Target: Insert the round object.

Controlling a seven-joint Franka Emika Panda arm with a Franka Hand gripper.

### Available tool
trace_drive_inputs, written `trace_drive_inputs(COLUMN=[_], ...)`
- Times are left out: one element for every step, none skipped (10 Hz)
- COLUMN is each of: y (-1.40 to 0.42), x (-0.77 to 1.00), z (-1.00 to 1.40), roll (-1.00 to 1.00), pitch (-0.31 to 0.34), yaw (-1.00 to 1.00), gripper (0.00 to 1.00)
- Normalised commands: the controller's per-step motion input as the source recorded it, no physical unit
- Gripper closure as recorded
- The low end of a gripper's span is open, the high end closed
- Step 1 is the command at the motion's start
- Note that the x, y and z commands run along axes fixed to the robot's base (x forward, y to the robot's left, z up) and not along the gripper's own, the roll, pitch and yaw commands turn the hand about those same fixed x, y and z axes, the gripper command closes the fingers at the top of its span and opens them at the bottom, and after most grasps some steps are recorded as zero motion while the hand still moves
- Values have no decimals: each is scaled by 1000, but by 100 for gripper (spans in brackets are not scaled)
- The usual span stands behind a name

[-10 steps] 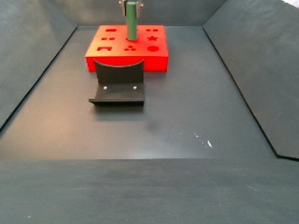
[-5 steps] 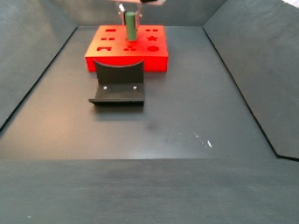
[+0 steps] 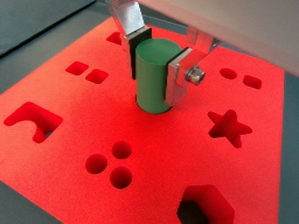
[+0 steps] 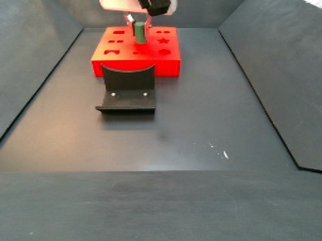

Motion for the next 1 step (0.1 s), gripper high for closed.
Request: trace_drive_inputs(y=[-80], x=[-63], z=[-89], roll=[0], pitch=[0], yaw=[0], gripper=[100])
